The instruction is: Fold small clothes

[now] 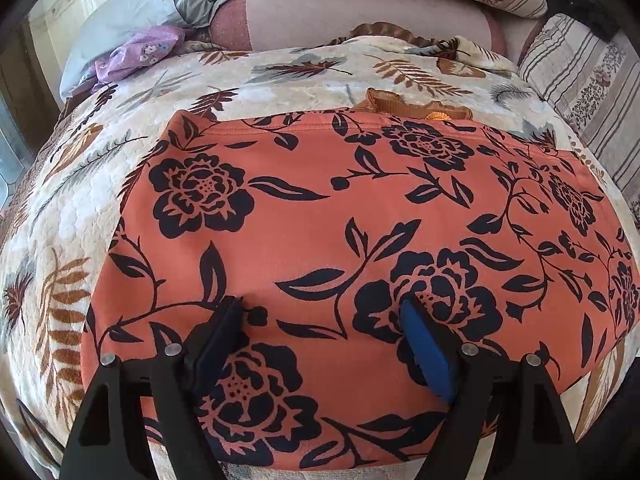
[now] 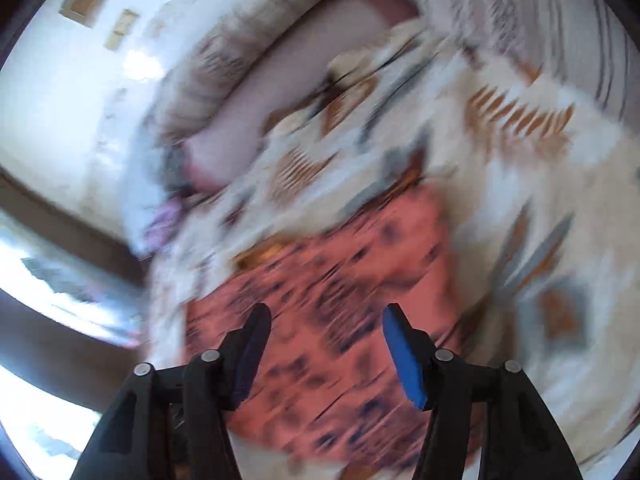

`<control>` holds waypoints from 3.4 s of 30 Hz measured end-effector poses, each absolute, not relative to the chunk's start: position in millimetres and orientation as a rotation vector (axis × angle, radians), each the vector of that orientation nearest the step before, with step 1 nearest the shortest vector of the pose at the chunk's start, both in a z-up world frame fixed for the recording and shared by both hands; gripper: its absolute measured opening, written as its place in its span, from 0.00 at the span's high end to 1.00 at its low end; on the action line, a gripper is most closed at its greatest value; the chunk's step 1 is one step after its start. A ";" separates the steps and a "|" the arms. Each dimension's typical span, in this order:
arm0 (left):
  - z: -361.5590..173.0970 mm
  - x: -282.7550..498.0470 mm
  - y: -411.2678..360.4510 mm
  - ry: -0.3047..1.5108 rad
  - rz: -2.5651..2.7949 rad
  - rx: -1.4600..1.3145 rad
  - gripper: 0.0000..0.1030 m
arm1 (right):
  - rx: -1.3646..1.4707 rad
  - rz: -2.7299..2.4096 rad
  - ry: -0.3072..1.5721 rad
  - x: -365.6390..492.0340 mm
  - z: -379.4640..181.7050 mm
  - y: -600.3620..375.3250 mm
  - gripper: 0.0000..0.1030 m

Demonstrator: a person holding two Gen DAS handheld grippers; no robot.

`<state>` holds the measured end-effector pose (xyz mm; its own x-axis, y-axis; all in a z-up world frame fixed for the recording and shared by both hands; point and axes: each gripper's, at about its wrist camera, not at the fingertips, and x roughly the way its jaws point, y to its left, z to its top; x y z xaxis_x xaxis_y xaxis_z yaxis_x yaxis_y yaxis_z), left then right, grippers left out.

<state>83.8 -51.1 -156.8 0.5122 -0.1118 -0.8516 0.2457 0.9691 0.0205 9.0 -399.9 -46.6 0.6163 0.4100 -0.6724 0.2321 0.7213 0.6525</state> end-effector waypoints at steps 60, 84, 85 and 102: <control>-117.2 72.6 -45.0 0.907 -0.287 0.035 0.17 | 0.850 -0.026 0.989 90.0 -110.1 -451.4 0.25; -122.0 73.2 -44.4 0.964 -0.218 -0.040 0.29 | 1.213 -0.060 0.902 -86.6 -142.3 -384.9 0.16; -128.1 68.3 -54.0 0.975 -0.222 -0.016 0.29 | 1.257 -0.066 0.859 -85.4 -143.5 -388.0 0.16; -143.1 62.9 -78.1 1.023 -0.180 0.115 0.27 | 1.151 -0.150 0.827 -68.2 -134.6 -389.9 0.32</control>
